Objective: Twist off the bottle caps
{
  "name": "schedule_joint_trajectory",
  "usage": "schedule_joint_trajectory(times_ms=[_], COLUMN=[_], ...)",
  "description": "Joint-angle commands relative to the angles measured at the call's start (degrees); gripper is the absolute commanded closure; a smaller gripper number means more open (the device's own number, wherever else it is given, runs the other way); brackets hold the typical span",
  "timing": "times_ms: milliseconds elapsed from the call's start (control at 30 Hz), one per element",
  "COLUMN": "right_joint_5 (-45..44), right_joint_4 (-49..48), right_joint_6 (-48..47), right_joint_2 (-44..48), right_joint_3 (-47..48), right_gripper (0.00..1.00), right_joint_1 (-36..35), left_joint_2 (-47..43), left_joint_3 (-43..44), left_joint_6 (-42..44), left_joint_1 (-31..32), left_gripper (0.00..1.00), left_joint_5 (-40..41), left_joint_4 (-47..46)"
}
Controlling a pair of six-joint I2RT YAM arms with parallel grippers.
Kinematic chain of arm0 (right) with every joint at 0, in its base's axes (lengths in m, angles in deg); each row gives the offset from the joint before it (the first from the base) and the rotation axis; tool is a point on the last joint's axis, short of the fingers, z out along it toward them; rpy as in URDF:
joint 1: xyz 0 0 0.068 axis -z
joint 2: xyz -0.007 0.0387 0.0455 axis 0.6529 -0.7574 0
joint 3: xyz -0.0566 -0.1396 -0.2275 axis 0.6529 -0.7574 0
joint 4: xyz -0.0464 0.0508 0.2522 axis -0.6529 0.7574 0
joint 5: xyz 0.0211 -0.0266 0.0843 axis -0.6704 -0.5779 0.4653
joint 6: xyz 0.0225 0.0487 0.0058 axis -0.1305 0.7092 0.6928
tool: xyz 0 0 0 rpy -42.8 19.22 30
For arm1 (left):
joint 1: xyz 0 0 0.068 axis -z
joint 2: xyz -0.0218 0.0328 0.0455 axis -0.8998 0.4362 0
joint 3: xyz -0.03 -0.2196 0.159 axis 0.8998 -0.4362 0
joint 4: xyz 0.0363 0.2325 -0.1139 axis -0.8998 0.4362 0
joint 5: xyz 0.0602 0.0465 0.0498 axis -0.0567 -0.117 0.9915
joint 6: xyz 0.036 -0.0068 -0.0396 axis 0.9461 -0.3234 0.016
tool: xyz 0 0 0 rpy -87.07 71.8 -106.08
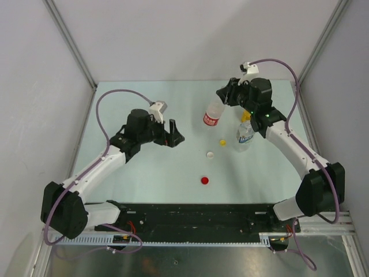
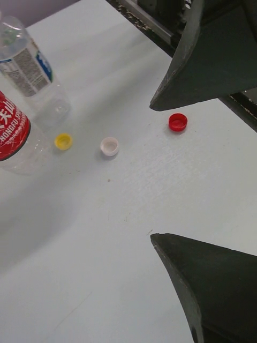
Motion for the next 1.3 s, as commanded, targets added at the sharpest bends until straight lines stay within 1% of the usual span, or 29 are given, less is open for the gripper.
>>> schedule_joint_trajectory(times_ms=[0,200,500,700,800,933,1000,1067,1100,1167,1267], right_joint_5=[-5.40,-9.15,-19.35,-18.63,-19.54,-20.83,-21.76,-22.91,-23.15,-23.15,-22.03], right_joint_4=[-8.01,-14.92,-24.11,-25.55,-25.50,-25.02,-24.56,-23.92,-23.46,-22.28,-20.99], right_joint_6=[-0.57,-3.83,-12.81,-13.38,-15.10,-15.07,-14.75,-14.12,-13.36,-12.11,-10.77], right_joint_2=[-3.40,-8.63,-15.17,-18.81,-20.05,-21.42,-21.74,-21.86,-21.72,-21.26,-20.34], right_joint_3=[0.38,0.39,0.39,0.39,0.39,0.39,0.39,0.39,0.39,0.39,0.39], right_gripper=[1.00,1.00,1.00,1.00,1.00,0.99,0.93,0.83,0.77,0.62,0.32], right_joint_1=[0.30,-0.34,-4.07,-5.46,-6.61,-7.82,-8.45,-8.81,-8.92,-9.01,-8.97], left_joint_2=[-0.94,-2.11,-3.14,-2.99,-3.57,-4.52,-5.01,-5.44,-5.57,-5.91,-6.15], left_joint_3=[2.51,1.84,1.82,1.74,1.65,1.15,0.89,0.61,0.45,0.21,0.01], left_joint_6=[-3.28,-3.50,-1.97,-1.87,-2.54,-2.63,-2.52,-2.40,-2.47,-2.45,-2.45], left_joint_1=[-4.00,-5.53,-5.57,-5.57,-5.57,-5.58,-5.53,-5.54,-5.56,-5.57,-5.55], left_gripper=[0.01,0.01,0.01,0.01,0.01,0.01,0.00,0.01,0.00,0.01,0.01], left_joint_5=[-5.75,-6.90,-7.03,-6.49,-6.53,-6.39,-6.40,-6.38,-6.33,-6.36,-6.36], left_joint_4=[-1.99,-2.00,-2.00,-1.92,-1.86,-1.74,-1.67,-1.59,-1.57,-1.52,-1.37])
